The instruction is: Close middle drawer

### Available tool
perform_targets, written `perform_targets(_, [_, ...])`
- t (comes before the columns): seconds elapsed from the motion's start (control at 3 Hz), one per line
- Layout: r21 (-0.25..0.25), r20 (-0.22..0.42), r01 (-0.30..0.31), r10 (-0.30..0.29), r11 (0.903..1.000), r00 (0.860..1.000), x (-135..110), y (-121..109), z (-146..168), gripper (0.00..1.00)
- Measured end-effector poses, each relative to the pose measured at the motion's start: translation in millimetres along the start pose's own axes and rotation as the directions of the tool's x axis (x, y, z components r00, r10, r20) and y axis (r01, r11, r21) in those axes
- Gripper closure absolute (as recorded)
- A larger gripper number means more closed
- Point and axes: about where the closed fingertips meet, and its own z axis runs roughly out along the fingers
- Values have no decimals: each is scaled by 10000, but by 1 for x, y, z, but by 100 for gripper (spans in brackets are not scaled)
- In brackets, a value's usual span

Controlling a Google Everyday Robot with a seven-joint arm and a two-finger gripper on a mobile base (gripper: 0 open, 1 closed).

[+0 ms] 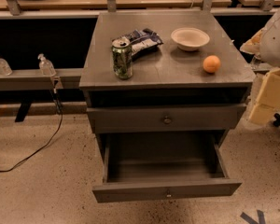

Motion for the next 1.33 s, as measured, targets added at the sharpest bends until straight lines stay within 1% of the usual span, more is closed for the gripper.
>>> perform_targets(0.33, [2, 1, 0, 0, 10000, 10000, 0, 0, 0, 0])
perform_targets(0.67, [213, 254, -42, 37, 9998, 9997, -3, 0, 12, 0])
perform_targets(1.0, [10, 1827, 452, -446, 9990, 9822, -16, 49, 70, 0])
perform_targets(1.33, [-893, 3648, 402, -49, 9952, 9311, -22, 84, 155, 0])
